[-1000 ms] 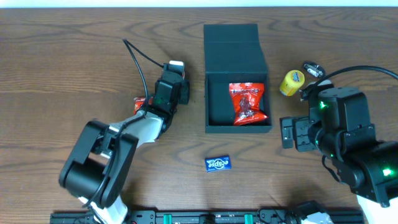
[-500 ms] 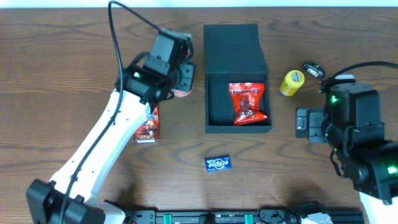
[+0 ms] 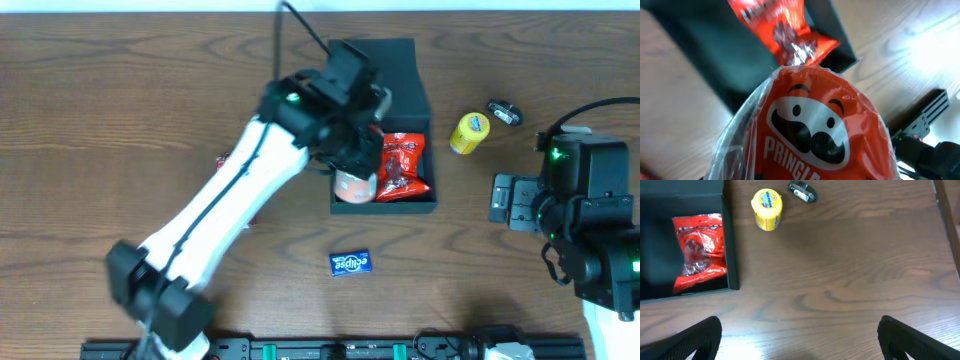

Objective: Pack container
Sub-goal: 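Lift the can and carry it into the black box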

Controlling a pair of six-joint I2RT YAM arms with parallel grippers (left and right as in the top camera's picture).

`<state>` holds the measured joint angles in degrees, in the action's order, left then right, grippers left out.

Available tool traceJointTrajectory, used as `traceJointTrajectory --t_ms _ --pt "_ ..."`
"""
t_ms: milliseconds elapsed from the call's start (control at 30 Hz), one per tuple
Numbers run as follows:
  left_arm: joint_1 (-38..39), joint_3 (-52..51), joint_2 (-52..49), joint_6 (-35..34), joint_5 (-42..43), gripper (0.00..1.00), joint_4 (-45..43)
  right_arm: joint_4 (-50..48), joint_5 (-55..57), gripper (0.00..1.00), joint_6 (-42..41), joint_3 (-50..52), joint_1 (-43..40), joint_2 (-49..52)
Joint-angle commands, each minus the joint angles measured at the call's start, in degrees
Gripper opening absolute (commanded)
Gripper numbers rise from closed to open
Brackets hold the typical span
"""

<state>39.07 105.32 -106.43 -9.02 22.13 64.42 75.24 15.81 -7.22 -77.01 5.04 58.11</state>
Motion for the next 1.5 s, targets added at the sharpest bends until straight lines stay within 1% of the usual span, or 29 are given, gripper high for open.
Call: traceJointTrajectory --t_ms 0,200,367,567,667,867,1000,1033,1100,1167,1267,1300,1433,1467 --pt "-0.83 1.42 -4.48 -0.42 4.37 0.06 0.48 0.11 -1.14 0.99 -1.07 -0.11 -0.52 0.02" --pt "-1.68 3.8 -13.0 -1.05 5.33 0.06 0.42 0.22 -1.55 0.99 -1.07 -0.11 -0.52 0.02" --pt "-1.68 6.19 -17.29 -2.6 5.33 0.06 -1.16 0.22 -1.92 0.99 -1.07 -0.07 -0.52 0.02" --pt "-1.64 6.19 -19.41 -3.93 3.43 0.06 -0.22 0.22 -2.56 0.99 -1.07 -0.07 -0.52 0.02" --pt "-1.64 6.19 -19.71 -5.38 0.98 0.06 0.09 0.22 -2.56 0.99 -1.07 -0.04 -0.52 0.02" --pt "-1.64 6.19 -19.82 -5.4 -0.48 0.06 0.11 0.22 -2.78 0.99 -1.07 0.0 -0.52 0.02" --pt "-1.51 6.19 -19.85 -5.38 -2.89 0.06 0.26 0.22 -2.78 0.99 -1.07 0.0 -0.52 0.02" --pt "-1.51 6.19 -19.85 -5.4 -3.08 0.07 0.28 0.22 -2.82 0.99 -1.07 0.0 -0.52 0.02" --pt "-1.53 6.16 -19.85 -5.38 -3.06 0.14 0.26 0.22 -2.82 0.99 -1.07 0.0 -0.52 0.02" --pt "-1.51 6.16 -19.85 -5.38 -3.1 0.14 0.26 0.2 -3.1 0.99 -1.07 0.0 -0.52 0.02" --pt "-1.51 6.16 -19.85 -5.38 -3.26 0.2 0.26 0.22 -3.67 0.99 -1.05 0.0 -0.52 0.02" --pt "-1.51 6.16 -19.85 -5.38 -3.26 0.26 0.26 0.22 -3.67 0.99 -1.05 0.0 -0.52 0.02" --pt "-1.51 6.16 -19.85 -5.38 -3.28 0.29 0.24 0.22 -3.67 0.99 -1.05 0.0 -0.52 0.02" --pt "-1.51 6.16 -19.85 -5.35 -3.41 0.34 0.24 0.22 -3.67 0.99 -1.05 0.0 -0.52 0.02"
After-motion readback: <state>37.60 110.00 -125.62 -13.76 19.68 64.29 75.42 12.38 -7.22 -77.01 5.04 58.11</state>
